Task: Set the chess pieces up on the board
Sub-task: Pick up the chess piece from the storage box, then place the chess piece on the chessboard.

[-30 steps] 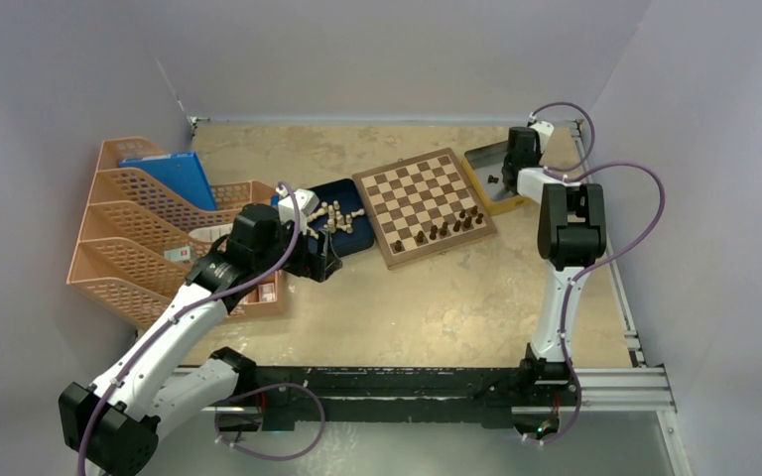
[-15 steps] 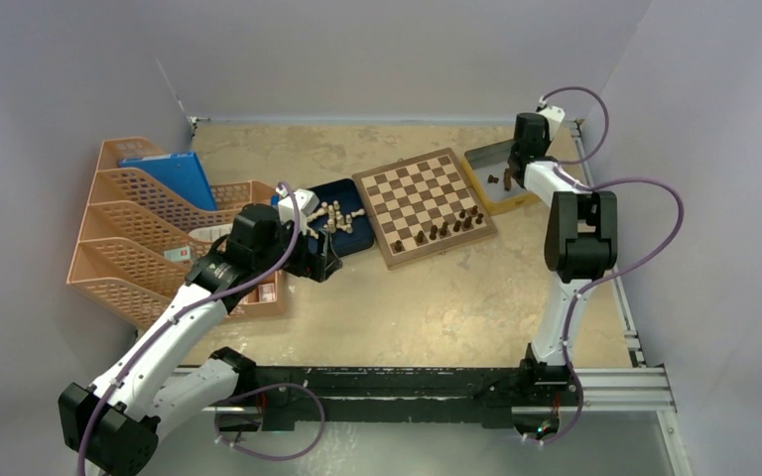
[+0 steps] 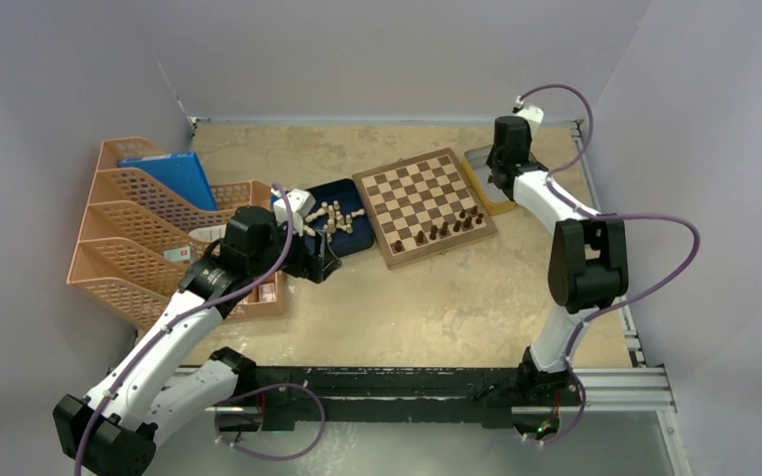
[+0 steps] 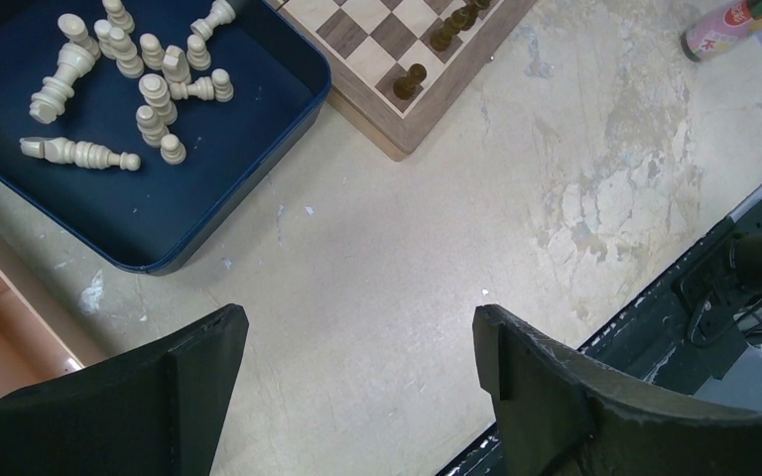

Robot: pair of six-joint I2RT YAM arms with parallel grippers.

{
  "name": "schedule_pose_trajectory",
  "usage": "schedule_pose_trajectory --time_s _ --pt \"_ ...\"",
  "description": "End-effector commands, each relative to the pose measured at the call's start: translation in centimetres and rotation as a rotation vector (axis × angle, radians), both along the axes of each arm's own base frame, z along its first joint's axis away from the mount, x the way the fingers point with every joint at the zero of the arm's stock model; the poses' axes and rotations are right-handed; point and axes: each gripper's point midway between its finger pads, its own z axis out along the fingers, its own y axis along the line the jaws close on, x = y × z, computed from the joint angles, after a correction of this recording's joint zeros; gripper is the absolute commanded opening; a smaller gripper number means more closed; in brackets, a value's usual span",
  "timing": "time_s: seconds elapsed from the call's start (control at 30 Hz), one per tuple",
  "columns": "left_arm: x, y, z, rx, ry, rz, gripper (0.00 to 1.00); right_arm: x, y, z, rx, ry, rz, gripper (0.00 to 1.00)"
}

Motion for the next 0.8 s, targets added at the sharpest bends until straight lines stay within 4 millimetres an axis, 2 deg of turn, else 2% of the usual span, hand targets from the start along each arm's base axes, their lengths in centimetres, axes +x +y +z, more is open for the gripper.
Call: schedule_pose_trajectory --time_s 0.0,0.17,0.43,0.6,0.77 --pt "0.1 -0.5 1.6 -0.035 -0.049 -0.029 0.84 -1.8 2.4 1.3 0.026 -0.018 0.043 0.17" --pt "0.0 -0.7 1.6 -0.042 -0.046 -0.042 0.84 -2.9 5.2 0.2 0.027 0.019 0.105 0.17" --pt "0.1 -0.7 1.6 -0.041 -0.048 -0.043 0.84 -5.3 10.1 0.6 0.034 0.016 0.224 0.17" --pt "0.0 -0.8 1.3 -0.038 -0.036 -0.046 0.84 -6.6 11.6 -0.1 0.029 0.046 0.262 0.18" --pt "0.2 -0.8 1.7 -0.042 -0.052 -0.046 0.84 -7.1 11.9 -1.5 0.014 0.092 0.279 0.18"
